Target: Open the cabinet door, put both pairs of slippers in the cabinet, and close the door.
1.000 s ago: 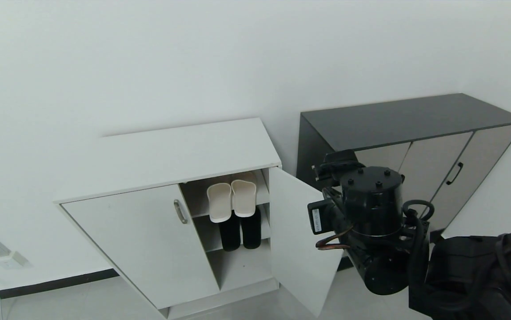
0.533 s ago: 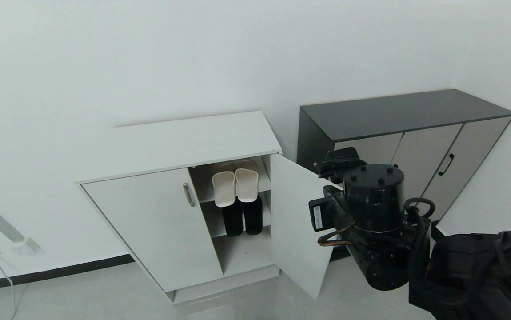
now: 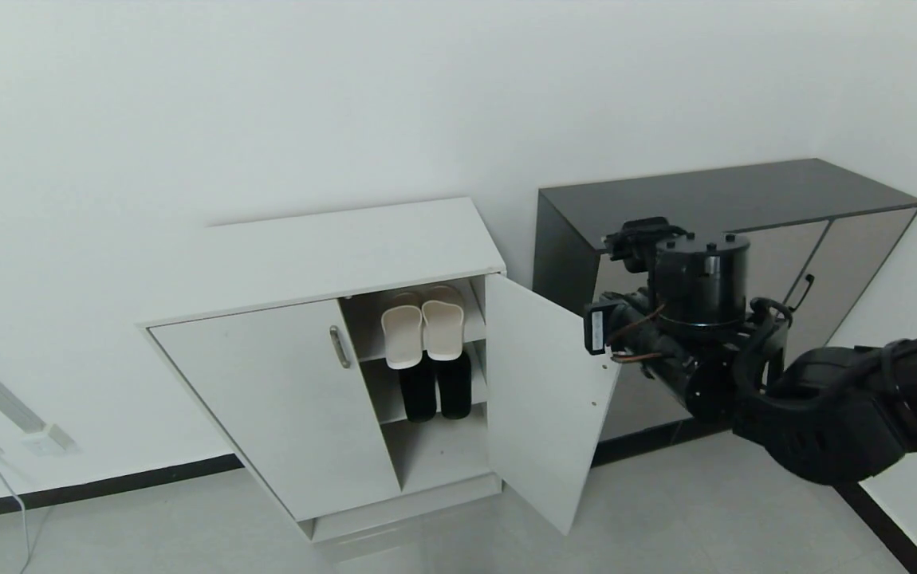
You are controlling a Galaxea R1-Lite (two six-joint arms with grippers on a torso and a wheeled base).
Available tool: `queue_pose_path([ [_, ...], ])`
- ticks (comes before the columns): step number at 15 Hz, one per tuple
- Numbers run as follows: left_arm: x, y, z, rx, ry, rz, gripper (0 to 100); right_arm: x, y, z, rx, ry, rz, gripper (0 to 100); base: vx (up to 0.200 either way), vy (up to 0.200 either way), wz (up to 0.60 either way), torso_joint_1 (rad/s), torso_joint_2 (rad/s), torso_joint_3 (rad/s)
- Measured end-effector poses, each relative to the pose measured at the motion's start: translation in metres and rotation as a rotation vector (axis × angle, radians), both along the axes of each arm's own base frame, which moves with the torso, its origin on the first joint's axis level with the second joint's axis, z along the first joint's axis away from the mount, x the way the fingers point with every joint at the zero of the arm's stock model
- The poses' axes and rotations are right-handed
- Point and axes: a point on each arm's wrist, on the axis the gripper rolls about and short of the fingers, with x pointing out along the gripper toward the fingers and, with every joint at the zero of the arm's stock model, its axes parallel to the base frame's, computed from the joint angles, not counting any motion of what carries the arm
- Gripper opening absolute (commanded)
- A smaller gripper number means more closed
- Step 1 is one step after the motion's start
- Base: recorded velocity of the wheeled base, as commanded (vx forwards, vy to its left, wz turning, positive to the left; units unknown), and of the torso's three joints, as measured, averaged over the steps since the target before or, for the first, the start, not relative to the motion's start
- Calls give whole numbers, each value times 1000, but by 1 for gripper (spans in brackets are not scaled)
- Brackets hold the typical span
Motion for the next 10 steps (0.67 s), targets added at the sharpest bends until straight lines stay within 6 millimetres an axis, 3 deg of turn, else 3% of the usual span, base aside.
queue_pose_path([
  [6,0,0,0,0,0,0,0,45,-24,0,75,137,-6,0,0,0,0,0,0,0],
  [10,0,0,0,0,0,0,0,67,-38,-14,85,178,-32,0,0,0,0,0,0,0],
])
